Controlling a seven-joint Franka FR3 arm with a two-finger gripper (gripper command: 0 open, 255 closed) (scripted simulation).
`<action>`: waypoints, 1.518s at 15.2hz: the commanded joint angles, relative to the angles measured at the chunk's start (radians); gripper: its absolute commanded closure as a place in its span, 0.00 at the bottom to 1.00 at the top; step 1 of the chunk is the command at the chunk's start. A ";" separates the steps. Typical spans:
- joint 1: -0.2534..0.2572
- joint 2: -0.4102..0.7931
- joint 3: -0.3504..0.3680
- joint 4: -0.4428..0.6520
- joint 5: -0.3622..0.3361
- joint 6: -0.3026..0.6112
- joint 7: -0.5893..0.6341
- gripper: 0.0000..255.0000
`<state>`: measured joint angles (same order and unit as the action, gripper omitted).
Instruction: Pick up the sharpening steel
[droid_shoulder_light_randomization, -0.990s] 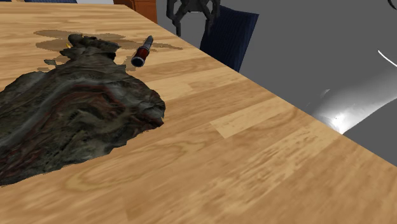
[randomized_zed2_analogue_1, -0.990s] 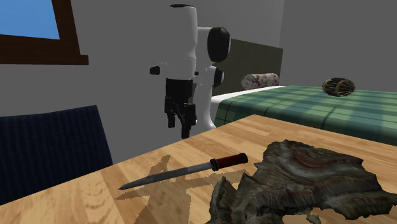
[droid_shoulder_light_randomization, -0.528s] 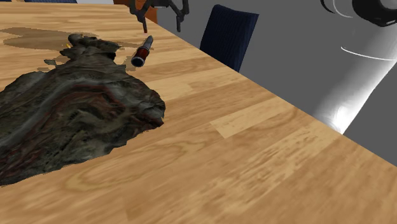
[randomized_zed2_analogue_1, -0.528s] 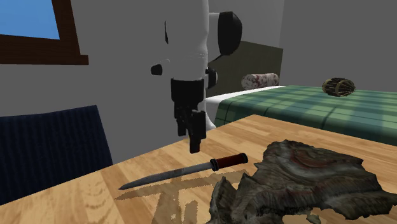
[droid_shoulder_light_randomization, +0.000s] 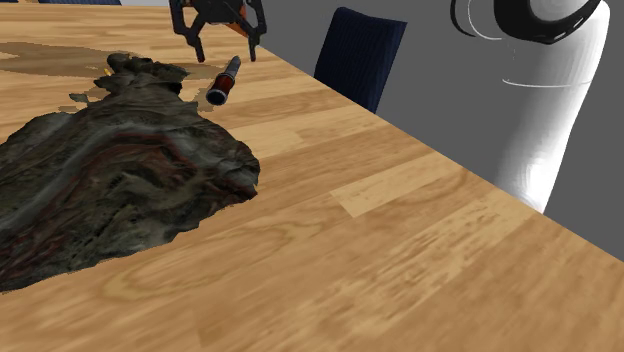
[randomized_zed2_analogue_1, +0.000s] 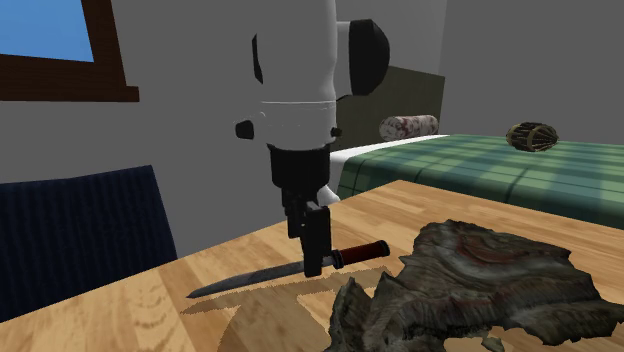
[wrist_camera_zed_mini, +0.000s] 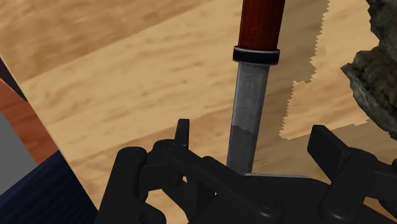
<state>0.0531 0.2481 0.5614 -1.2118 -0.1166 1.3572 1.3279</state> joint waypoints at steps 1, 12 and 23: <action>-0.010 -0.018 -0.001 -0.052 0.010 0.037 -0.003 0.00; -0.018 -0.034 -0.002 -0.092 0.019 0.063 -0.007 1.00; 0.037 0.059 0.004 0.158 -0.034 -0.104 0.015 1.00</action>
<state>0.0813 0.2933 0.5648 -1.0882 -0.1425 1.2749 1.3391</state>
